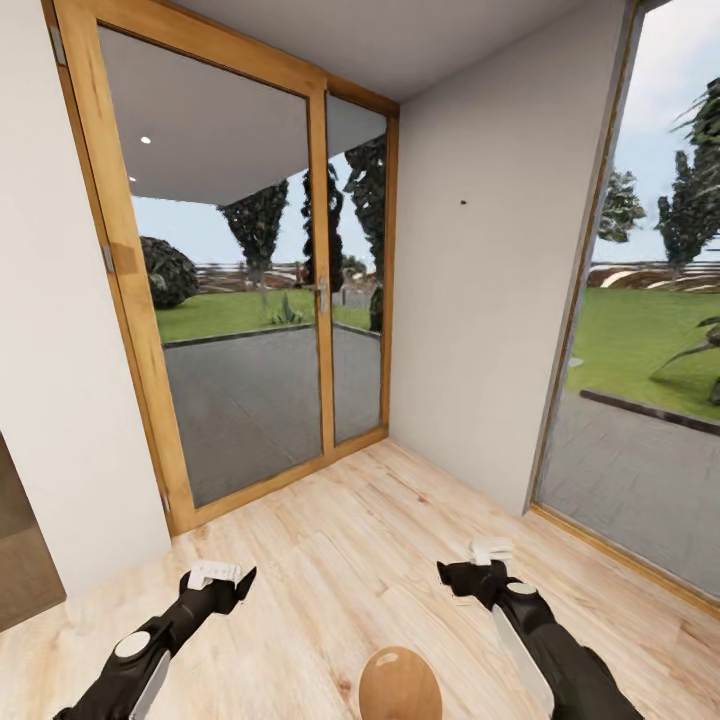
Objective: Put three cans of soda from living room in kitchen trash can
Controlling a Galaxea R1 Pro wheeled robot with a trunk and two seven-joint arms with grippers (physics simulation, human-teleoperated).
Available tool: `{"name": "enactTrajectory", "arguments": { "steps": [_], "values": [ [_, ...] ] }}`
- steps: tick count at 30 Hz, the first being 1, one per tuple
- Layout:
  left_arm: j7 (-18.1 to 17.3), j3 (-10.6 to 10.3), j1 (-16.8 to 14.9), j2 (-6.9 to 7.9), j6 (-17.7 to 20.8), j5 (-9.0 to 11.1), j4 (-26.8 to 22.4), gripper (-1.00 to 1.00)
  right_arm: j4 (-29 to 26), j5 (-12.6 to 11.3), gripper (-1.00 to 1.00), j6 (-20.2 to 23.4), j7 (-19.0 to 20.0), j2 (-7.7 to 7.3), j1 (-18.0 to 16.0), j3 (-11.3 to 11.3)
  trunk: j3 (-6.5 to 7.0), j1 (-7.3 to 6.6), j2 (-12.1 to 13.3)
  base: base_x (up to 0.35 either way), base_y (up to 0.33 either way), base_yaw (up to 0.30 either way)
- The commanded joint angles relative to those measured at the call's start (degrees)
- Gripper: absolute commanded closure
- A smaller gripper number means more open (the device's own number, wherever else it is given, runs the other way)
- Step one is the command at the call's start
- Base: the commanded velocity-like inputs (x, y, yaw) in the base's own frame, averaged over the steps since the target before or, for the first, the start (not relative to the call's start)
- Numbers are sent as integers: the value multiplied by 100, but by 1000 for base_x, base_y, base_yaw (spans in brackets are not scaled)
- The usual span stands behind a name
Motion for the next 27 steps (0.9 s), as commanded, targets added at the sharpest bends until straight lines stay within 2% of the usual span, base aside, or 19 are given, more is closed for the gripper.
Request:
{"name": "enactTrajectory", "arguments": {
  "steps": [1, 3, 6, 10, 11, 16, 19, 22, 27],
  "values": [
    [-3, 1, -44, 1, 78, -2, -19, -100, -7, -56, -100, 137, -10, -8, -156, -18, -1, 0, 0, 0, 0, 0],
    [-9, -2, -113, 5, 219, -7, -32, -100, 14, -126, -100, 316, -21, -43, -402, -135, -1, 0, 0, 0, 0, 0],
    [0, 0, -187, 0, 359, -19, -38, -100, 221, -150, -100, 368, -25, -160, -647, -506, -1, 0, 0, 0, 0, 0],
    [25, 5, -219, -16, 426, -24, -64, -100, 815, -158, -100, 18, -13, -471, -917, -881, -1, 0, 0, 0, 0, 0],
    [25, 5, -219, -16, 426, -24, -64, -100, 815, -158, -100, 18, -13, -471, -917, -881, -1, 0, 0, 0, 0, 0],
    [49, -3, -229, -31, 429, -46, -90, -100, 1872, -155, -100, -801, 3, -877, -1198, -1058, -1, 0, 0, 0, 0, 0],
    [57, -4, -232, -35, 416, -53, -101, -100, 2379, -150, -100, -1232, 17, -1046, -1331, -1099, -1, 0, 0, 0, 0, 0],
    [71, 4, -228, -36, 384, -52, -121, -100, 2815, -144, -100, -1593, 33, -1155, -1451, -1076, -1, 0, 0, 0, 0, 0],
    [95, 8, -226, -37, 352, -46, -101, -100, 2920, -150, -100, -1680, 37, -1159, -1476, -891, -1, 0, 0, 0, 0, 0]
  ]
}}
